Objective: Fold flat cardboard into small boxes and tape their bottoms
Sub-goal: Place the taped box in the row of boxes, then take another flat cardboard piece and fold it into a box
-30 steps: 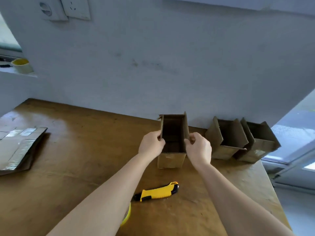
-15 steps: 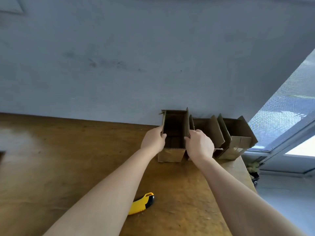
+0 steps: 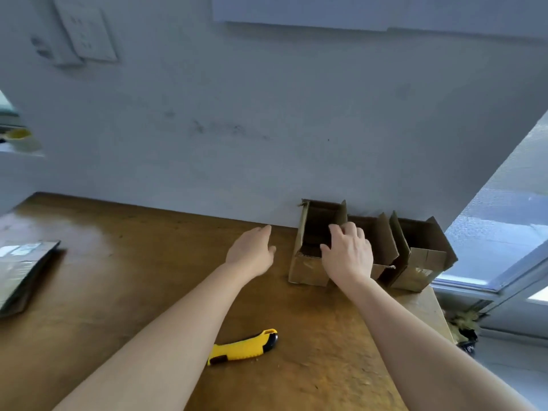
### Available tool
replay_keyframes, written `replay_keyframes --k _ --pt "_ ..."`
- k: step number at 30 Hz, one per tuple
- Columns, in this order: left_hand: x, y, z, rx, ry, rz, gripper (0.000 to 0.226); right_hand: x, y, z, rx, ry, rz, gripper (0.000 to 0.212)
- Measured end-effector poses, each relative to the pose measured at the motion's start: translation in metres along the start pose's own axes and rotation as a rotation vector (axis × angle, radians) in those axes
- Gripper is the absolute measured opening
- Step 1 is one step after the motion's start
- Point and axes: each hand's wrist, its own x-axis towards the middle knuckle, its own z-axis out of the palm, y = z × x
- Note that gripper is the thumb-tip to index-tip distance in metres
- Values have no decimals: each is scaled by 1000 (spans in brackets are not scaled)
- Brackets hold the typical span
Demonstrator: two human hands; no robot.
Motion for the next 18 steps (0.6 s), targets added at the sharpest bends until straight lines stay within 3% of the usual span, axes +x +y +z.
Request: replay_keyframes --k 10,18 --pt "-116 -123 -74 292 212 -189 51 -56 -131 -7 -19 -97 -367 42" --pt "-220 -252 -123 385 239 -371 18 -125 -276 7 -73 -129 -608 38"
